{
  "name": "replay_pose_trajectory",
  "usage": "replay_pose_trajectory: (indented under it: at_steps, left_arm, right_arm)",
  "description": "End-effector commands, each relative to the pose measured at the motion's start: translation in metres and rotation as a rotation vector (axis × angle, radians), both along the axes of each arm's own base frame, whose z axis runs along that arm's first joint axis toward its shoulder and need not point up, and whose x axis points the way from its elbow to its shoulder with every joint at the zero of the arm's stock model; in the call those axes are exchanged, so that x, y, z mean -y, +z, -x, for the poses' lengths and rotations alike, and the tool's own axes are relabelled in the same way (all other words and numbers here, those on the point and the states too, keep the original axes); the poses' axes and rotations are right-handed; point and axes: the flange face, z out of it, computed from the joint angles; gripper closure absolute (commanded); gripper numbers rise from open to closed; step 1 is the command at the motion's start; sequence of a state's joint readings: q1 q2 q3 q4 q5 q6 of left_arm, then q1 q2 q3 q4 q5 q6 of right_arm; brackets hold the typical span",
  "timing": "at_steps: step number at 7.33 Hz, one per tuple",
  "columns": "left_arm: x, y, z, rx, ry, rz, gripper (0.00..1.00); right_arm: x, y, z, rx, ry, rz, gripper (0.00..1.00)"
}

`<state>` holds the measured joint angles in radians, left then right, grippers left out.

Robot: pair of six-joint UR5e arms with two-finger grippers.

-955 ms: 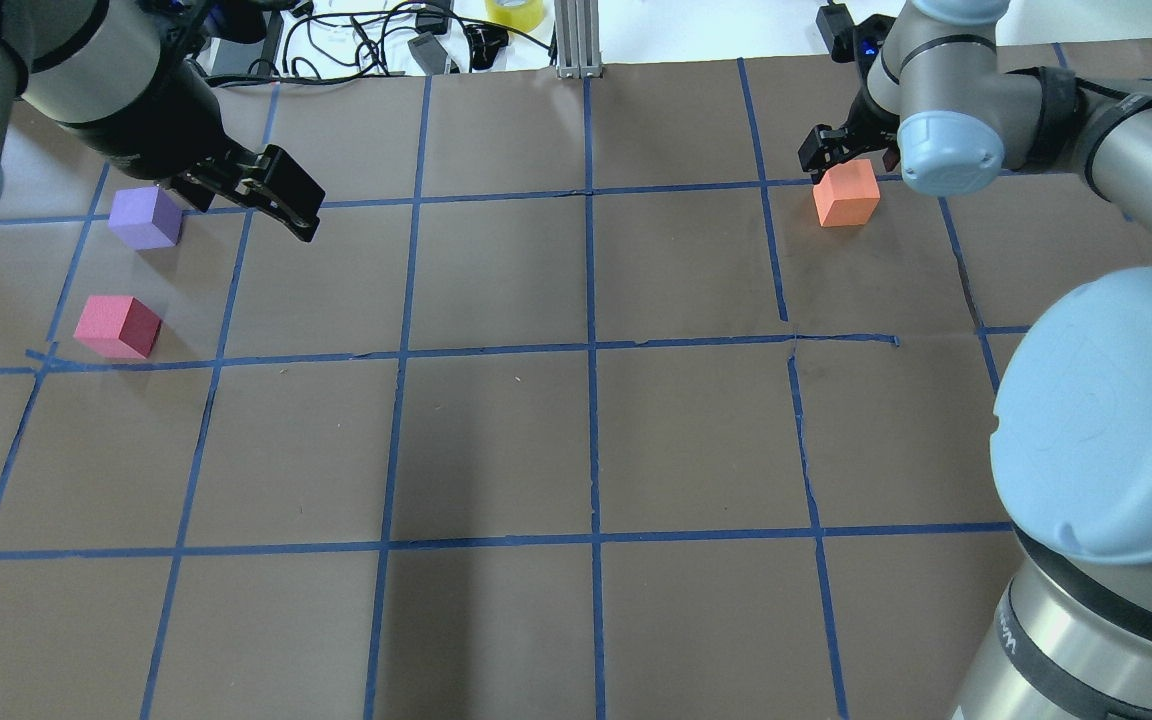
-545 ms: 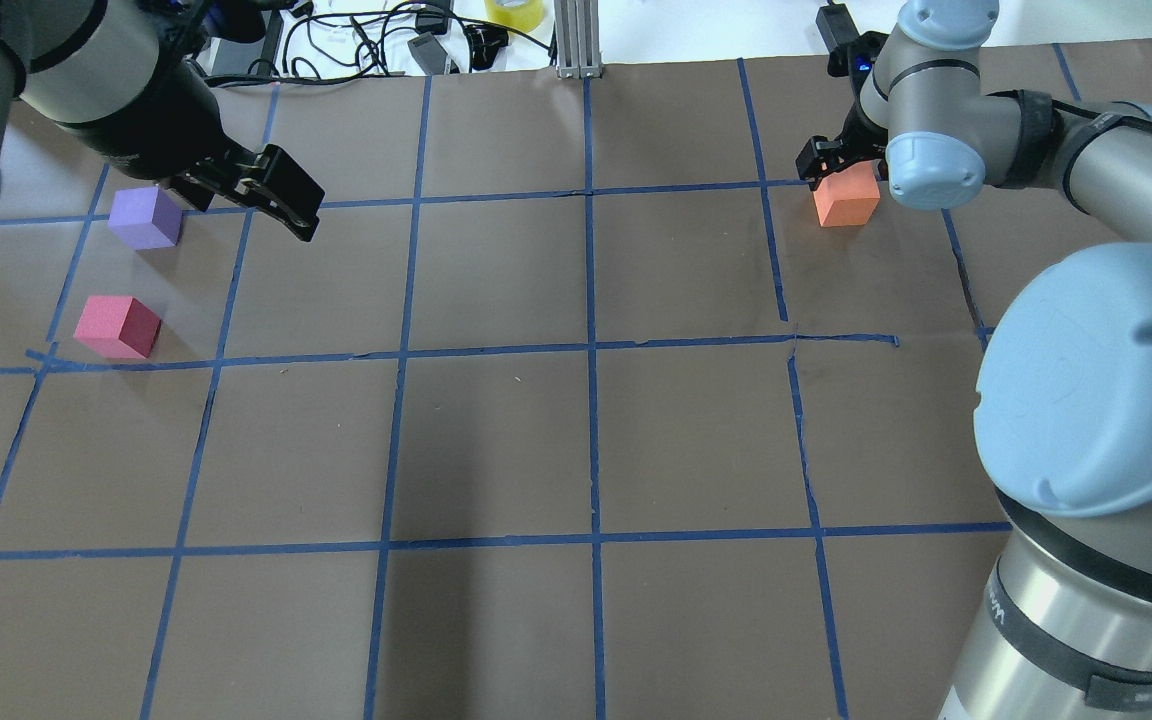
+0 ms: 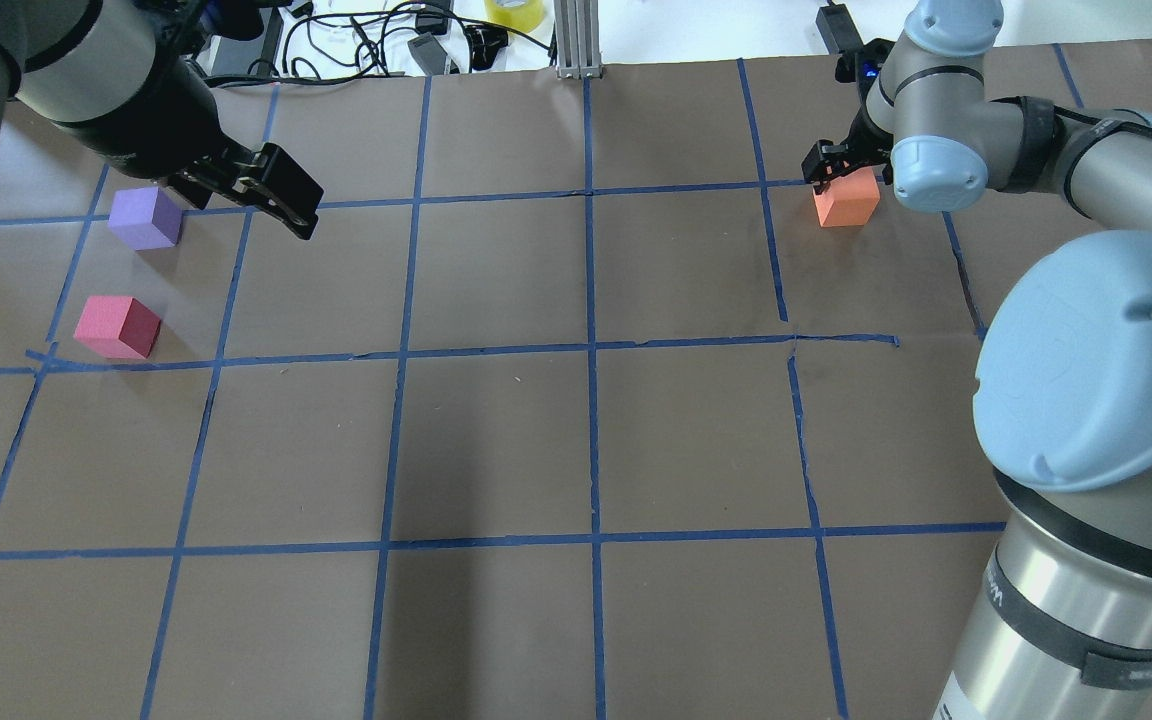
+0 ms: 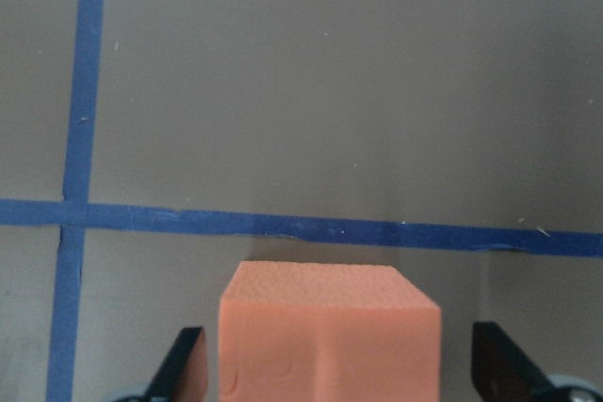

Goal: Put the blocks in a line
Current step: 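Close the right gripper on the orange cube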

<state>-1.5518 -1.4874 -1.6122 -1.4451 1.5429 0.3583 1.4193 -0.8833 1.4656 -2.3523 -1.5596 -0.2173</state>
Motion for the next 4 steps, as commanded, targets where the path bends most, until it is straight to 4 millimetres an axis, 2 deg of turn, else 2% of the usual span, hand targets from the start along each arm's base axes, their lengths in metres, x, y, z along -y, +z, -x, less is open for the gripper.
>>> replay_pose_trajectory:
  at_steps: [1, 2, 3, 4]
  left_arm:
    - [0.0, 0.0, 0.0, 0.0, 0.0, 0.001, 0.0]
    - [0.0, 0.0, 0.0, 0.0, 0.002, -0.001, 0.0]
    - [0.0, -0.001, 0.0, -0.002, 0.003, -0.002, 0.0]
    - [0.001, -0.002, 0.0, -0.002, 0.003, -0.004, 0.0]
  right_arm:
    - [0.001, -0.002, 0.0, 0.008, -0.039, -0.001, 0.76]
    - [0.005, 0.007, 0.001, 0.009, -0.04, 0.012, 1.0]
    - [0.009, 0.02, 0.0, 0.009, -0.039, 0.03, 1.0]
    - [0.012, 0.039, -0.013, 0.013, -0.053, 0.038, 1.0]
